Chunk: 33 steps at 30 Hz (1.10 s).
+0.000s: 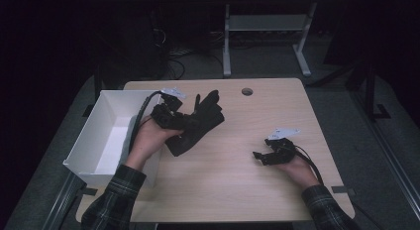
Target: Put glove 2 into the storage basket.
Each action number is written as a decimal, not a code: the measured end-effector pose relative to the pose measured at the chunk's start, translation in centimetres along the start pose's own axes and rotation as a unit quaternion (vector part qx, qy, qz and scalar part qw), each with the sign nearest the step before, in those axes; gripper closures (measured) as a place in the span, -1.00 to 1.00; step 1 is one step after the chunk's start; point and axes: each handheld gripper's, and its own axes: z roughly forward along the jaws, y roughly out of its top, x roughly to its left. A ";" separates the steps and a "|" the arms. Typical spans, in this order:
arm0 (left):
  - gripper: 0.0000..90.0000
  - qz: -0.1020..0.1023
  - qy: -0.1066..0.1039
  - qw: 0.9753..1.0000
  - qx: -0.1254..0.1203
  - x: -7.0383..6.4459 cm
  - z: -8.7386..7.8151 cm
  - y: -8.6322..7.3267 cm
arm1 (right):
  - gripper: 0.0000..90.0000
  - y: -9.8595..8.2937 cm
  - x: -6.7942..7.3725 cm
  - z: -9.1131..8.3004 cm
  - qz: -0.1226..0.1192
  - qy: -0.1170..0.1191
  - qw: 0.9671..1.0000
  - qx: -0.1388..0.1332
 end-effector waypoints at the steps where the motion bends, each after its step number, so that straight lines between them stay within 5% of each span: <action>1: 0.47 -0.002 0.003 1.000 -0.002 0.3 -0.6 0.0 | -0.42 0.0 0.0 0.0 0.000 0.000 1.000 0.000; 10: 0.46 -0.036 0.046 0.998 -0.024 3.3 -4.9 -1.1 | -0.43 0.0 0.0 0.0 -0.002 -0.001 1.000 0.000; 17: 0.46 -0.069 0.080 0.994 -0.035 5.8 -7.8 -3.0 | -0.42 0.0 0.0 0.0 -0.002 -0.002 1.000 0.000; 26: 0.46 -0.116 0.143 0.983 -0.023 8.5 -9.7 -6.0 | -0.43 0.0 -0.1 0.0 -0.002 -0.002 1.000 0.000; 33: 0.46 -0.147 0.170 0.974 -0.007 10.1 -9.8 -8.4 | -0.42 0.0 -0.1 0.0 -0.002 -0.003 1.000 0.000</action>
